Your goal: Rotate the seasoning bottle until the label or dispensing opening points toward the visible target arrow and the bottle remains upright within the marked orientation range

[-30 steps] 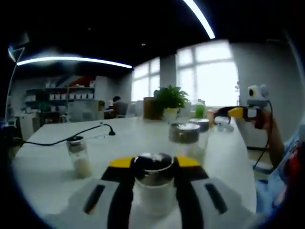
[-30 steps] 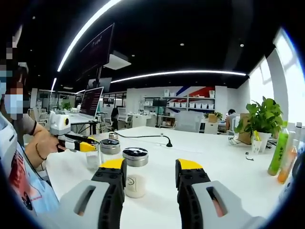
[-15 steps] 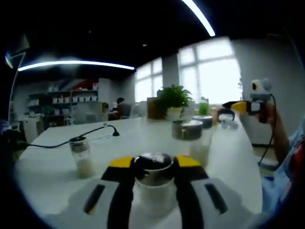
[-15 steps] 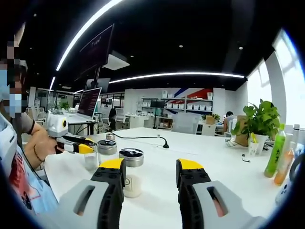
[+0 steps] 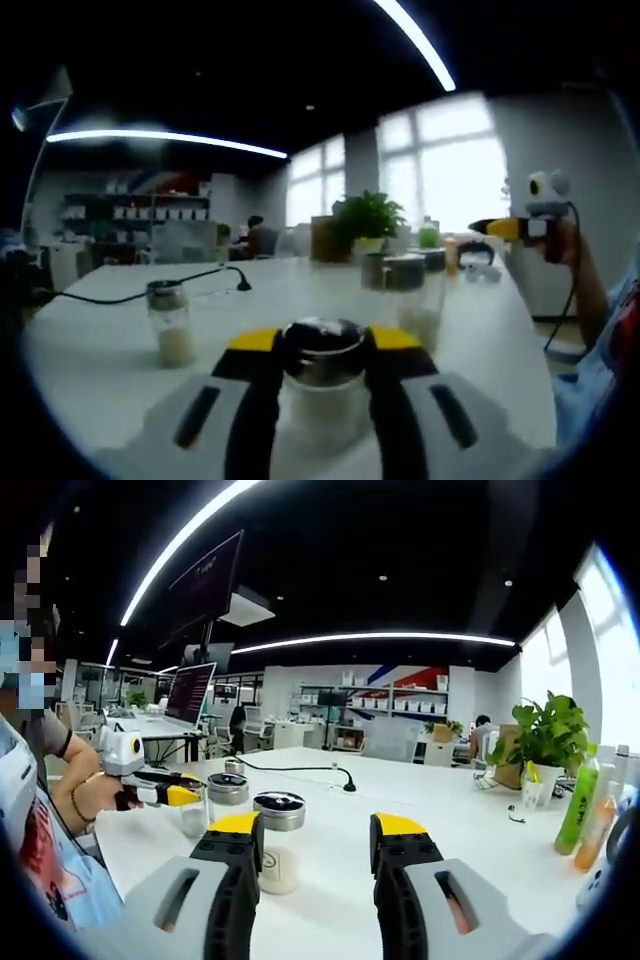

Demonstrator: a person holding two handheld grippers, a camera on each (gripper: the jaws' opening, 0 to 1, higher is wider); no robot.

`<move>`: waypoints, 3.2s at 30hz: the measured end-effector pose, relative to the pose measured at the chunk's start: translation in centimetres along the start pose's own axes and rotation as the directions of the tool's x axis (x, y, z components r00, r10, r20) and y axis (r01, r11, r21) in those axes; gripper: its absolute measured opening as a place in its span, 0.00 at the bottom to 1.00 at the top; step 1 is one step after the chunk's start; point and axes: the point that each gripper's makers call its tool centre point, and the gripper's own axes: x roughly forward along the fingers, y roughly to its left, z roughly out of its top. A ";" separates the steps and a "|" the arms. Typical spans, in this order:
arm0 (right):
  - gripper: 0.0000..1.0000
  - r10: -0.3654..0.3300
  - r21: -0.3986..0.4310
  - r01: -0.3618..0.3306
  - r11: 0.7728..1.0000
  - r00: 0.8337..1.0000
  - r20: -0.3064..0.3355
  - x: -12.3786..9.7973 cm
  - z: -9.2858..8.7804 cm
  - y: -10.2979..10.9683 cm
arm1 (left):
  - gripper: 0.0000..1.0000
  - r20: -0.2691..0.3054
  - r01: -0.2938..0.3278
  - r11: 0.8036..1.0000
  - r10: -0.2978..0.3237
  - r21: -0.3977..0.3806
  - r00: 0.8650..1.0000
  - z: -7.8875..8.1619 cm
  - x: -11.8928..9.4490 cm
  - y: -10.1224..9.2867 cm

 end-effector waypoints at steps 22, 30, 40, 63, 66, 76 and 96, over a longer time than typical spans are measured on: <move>0.44 0.012 0.018 -0.011 1.000 1.000 -0.014 0.2 -0.3 -0.1 | 0.33 -0.006 0.086 0.996 -0.086 0.016 0.996 0.0 -0.4 -0.3; 0.44 0.010 0.014 -0.009 1.000 1.000 -0.019 0.1 -0.4 -0.2 | 0.33 -0.021 0.151 0.988 -0.151 0.017 0.988 -0.1 -0.4 -0.4; 0.45 0.029 0.028 -0.028 0.999 0.999 -0.046 0.4 -1.2 -0.2 | 0.33 -0.059 0.242 0.970 -0.240 0.020 0.969 -0.2 -0.2 -0.5; 0.46 0.063 -0.001 -0.063 0.998 0.997 -0.050 0.7 -0.8 1.5 | 0.34 -0.159 0.468 0.883 -0.460 0.017 0.874 -0.6 0.3 -1.2; 0.46 0.052 0.003 -0.052 0.999 0.998 -0.046 0.6 -0.8 1.3 | 0.34 -0.170 0.497 0.868 -0.488 0.014 0.856 -0.6 0.3 -1.3; 0.45 0.034 0.008 -0.034 0.999 0.999 -0.038 0.4 -0.7 0.9 | 0.34 -0.180 0.516 0.857 -0.505 0.015 0.844 -0.6 0.2 -1.7; 0.45 0.033 0.024 -0.032 0.999 0.998 -0.049 0.2 -1.1 0.8 | 0.61 -0.039 0.146 0.977 -0.141 0.153 0.989 4.6 -2.1 -1.0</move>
